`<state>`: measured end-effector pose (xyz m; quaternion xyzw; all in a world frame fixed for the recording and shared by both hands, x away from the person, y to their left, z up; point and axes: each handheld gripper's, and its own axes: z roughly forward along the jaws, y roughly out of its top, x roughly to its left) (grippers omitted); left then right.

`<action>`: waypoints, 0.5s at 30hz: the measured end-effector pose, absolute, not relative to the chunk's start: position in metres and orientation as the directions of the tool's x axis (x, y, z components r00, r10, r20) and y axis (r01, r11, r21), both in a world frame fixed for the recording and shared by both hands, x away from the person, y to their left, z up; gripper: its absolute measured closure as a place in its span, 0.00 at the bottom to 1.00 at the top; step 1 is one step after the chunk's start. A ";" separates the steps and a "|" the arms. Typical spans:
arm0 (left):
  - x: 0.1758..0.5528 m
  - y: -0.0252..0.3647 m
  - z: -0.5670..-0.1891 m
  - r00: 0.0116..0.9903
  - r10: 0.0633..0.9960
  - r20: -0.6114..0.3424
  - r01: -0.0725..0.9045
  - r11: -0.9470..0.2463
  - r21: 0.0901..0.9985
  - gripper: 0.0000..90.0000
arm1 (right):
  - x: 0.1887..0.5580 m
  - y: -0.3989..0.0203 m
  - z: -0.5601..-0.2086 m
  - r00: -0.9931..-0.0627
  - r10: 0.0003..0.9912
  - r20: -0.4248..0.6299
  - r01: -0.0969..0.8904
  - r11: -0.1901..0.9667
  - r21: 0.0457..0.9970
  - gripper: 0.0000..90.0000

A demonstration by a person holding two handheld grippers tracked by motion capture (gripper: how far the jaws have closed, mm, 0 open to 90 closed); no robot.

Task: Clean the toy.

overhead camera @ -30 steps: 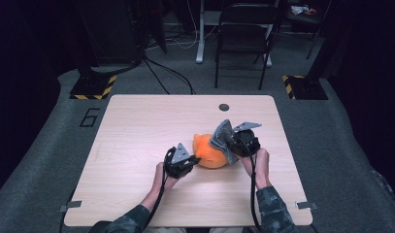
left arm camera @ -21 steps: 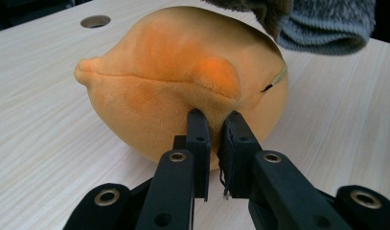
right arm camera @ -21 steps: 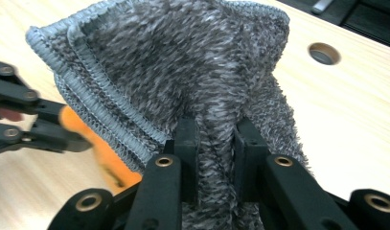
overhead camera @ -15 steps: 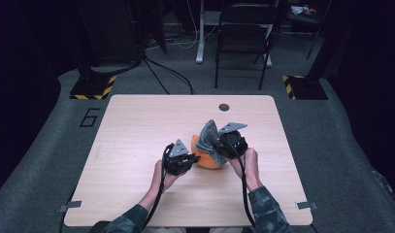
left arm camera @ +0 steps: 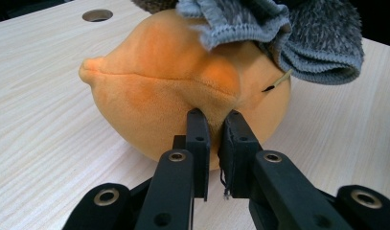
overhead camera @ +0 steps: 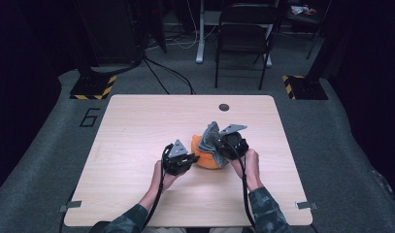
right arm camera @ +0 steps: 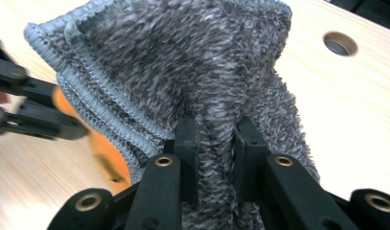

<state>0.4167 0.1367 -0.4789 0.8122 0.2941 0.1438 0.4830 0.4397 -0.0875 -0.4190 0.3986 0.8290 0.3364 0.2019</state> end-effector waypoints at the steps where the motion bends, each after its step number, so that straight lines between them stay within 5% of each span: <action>1: 0.417 0.137 -0.479 0.786 0.616 -0.049 0.338 -0.361 0.869 0.92 | 0.440 -0.092 -0.421 -0.585 0.809 -0.053 0.544 0.441 0.714 0.84; 15: 0.417 0.136 -0.479 0.788 0.613 -0.050 0.337 -0.362 0.869 0.92 | 0.455 -0.124 -0.441 -0.502 0.865 -0.016 0.637 0.382 0.670 0.83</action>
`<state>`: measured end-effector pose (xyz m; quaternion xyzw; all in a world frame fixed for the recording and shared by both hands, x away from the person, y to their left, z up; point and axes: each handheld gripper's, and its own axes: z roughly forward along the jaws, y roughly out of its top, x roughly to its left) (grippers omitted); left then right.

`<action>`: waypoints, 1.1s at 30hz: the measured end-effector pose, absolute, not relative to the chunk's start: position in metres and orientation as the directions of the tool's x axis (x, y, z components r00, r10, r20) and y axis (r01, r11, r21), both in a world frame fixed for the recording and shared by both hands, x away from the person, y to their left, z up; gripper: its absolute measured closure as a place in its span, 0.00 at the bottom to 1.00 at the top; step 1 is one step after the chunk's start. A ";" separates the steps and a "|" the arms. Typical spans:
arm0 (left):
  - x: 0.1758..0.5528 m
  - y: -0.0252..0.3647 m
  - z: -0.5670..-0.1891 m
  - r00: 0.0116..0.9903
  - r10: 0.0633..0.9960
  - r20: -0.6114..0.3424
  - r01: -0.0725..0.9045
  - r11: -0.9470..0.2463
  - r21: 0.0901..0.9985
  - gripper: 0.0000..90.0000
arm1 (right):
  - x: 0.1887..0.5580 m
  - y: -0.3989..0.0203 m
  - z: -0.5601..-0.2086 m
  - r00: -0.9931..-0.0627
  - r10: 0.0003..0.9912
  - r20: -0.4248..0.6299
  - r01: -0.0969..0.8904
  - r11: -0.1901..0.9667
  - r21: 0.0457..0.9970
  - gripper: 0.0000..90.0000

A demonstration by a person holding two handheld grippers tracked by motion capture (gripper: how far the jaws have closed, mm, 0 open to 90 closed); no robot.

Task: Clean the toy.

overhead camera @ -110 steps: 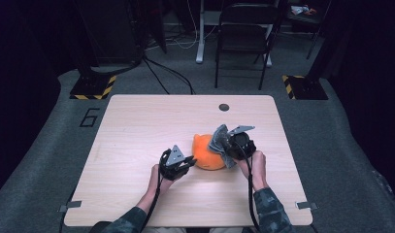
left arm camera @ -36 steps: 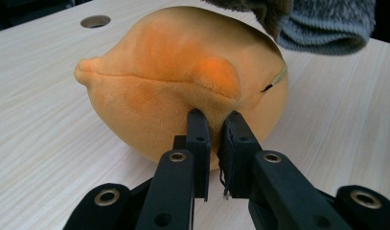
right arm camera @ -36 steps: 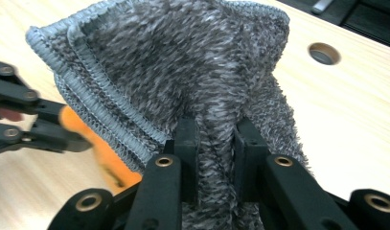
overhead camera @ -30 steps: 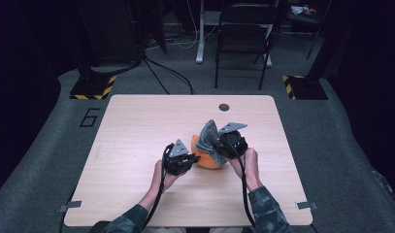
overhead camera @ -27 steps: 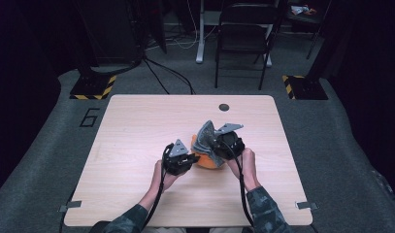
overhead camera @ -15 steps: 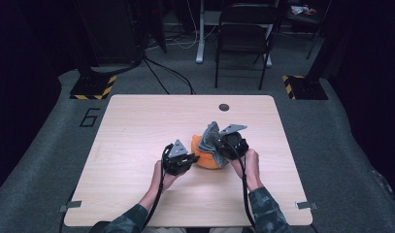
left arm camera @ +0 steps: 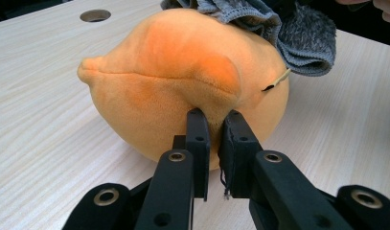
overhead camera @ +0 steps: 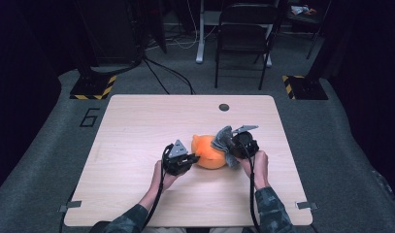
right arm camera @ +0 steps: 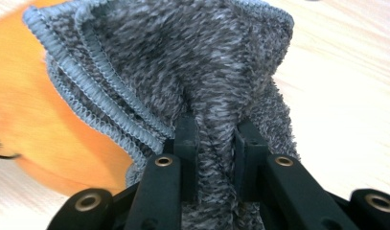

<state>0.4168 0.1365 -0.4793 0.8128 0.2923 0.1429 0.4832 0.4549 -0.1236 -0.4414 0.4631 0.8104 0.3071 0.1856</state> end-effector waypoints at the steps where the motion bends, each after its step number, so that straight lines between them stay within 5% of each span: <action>1: 0.417 0.136 -0.479 0.788 0.613 -0.052 0.339 -0.361 0.869 0.92 | 0.456 -0.125 -0.443 -0.494 0.869 -0.013 0.645 0.377 0.665 0.83; 15: 0.418 0.139 -0.480 0.786 0.617 -0.046 0.336 -0.363 0.869 0.92 | 0.456 -0.132 -0.439 -0.465 0.884 -0.040 0.653 0.373 0.659 0.83; 33: 0.418 0.138 -0.479 0.790 0.611 -0.050 0.337 -0.364 0.868 0.92 | 0.437 -0.071 -0.400 -0.641 0.760 -0.108 0.479 0.505 0.718 0.83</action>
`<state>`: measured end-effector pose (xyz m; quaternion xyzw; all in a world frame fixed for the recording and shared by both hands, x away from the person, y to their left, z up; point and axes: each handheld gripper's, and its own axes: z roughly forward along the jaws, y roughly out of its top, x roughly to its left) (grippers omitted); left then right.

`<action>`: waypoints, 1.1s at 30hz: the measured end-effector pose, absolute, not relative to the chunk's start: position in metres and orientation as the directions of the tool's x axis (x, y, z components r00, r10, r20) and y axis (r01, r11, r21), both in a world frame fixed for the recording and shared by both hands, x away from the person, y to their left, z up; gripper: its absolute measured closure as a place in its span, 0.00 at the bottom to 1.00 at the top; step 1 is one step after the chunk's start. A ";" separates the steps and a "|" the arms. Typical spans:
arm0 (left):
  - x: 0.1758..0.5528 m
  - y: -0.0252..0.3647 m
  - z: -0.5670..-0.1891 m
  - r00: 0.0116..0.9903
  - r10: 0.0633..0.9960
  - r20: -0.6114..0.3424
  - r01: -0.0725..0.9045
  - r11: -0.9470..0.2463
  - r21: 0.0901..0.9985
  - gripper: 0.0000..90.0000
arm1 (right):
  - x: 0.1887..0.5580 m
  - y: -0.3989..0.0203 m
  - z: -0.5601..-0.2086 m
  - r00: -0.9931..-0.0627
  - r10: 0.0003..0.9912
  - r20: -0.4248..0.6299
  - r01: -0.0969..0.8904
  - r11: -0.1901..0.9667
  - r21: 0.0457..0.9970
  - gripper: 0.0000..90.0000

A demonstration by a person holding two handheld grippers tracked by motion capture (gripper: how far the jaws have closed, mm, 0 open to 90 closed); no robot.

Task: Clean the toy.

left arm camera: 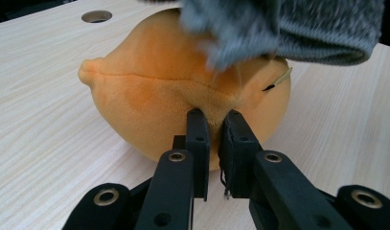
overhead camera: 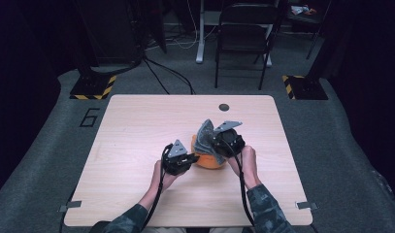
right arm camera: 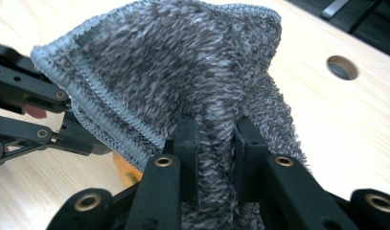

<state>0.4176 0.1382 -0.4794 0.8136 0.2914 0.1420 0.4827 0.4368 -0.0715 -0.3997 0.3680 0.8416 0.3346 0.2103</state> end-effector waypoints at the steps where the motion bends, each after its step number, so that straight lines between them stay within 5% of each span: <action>1: 0.418 0.138 -0.479 0.790 0.612 -0.051 0.338 -0.364 0.868 0.92 | 0.438 -0.070 -0.402 -0.644 0.757 -0.110 0.479 0.511 0.714 0.83; 33: 0.418 0.139 -0.480 0.790 0.611 -0.045 0.333 -0.367 0.869 0.92 | 0.459 -0.136 -0.454 -0.487 0.873 -0.020 0.666 0.385 0.639 0.83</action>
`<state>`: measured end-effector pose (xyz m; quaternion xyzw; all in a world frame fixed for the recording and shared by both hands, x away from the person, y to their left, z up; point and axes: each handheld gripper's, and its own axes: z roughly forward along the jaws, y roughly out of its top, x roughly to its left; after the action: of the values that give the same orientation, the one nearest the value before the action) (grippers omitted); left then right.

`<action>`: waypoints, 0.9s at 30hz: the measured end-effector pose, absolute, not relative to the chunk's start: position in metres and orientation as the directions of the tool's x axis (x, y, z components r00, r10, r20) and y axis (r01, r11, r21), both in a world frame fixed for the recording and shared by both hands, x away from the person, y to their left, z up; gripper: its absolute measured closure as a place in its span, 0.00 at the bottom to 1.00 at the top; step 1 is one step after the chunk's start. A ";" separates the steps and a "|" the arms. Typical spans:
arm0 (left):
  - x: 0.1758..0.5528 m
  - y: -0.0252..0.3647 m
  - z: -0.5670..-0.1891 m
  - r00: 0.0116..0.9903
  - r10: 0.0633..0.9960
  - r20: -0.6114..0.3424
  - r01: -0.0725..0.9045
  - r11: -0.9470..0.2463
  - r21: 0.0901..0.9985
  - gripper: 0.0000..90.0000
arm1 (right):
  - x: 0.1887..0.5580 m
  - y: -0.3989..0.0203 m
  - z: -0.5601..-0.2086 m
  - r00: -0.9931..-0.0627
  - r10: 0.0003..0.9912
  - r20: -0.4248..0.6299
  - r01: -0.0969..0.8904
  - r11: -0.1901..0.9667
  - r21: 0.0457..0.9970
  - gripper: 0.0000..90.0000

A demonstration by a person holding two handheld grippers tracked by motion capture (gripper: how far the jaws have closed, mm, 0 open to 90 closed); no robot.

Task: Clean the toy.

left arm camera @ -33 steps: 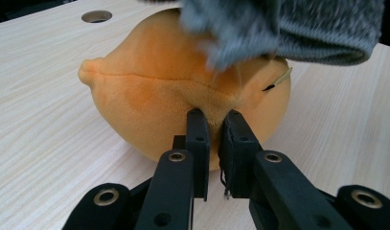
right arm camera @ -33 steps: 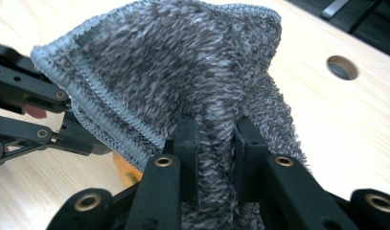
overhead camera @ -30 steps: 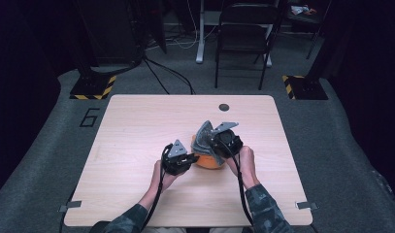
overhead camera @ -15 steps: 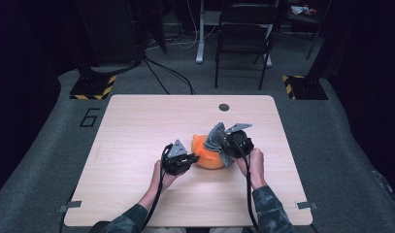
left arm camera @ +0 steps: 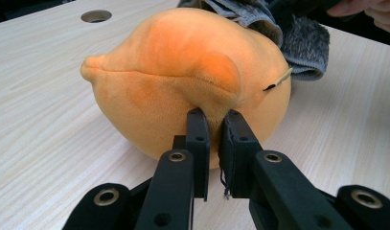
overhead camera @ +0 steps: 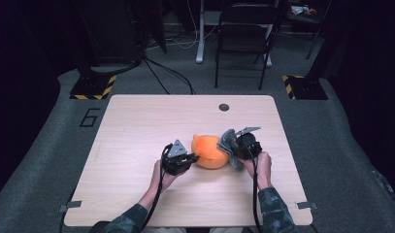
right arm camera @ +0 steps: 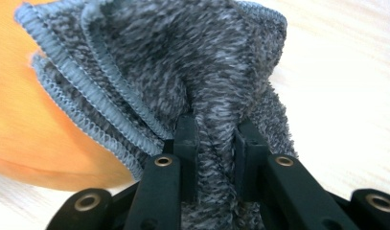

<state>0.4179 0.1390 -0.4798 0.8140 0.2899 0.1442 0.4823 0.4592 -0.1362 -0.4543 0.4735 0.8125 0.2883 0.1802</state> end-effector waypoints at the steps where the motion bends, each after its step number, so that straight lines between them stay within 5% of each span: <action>1: 0.418 0.139 -0.480 0.791 0.610 -0.044 0.332 -0.367 0.869 0.92 | 0.459 -0.138 -0.457 -0.480 0.877 -0.011 0.672 0.376 0.638 0.83; 10: 0.419 0.141 -0.480 0.790 0.611 -0.053 0.340 -0.364 0.867 0.92 | 0.457 -0.146 -0.456 -0.445 0.894 -0.040 0.677 0.366 0.639 0.83; 17: 0.419 0.140 -0.480 0.788 0.613 -0.051 0.337 -0.361 0.869 0.92 | 0.442 -0.122 -0.418 -0.530 0.846 -0.055 0.571 0.404 0.714 0.83; 27: 0.420 0.142 -0.481 0.791 0.611 -0.024 0.319 -0.380 0.868 0.84 | 0.452 -0.106 -0.430 -0.551 0.832 -0.059 0.592 0.440 0.675 0.84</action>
<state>0.4199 0.1417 -0.4814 0.8166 0.2847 0.1523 0.4784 0.4516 -0.1056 -0.4304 0.4312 0.8257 0.3064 0.1958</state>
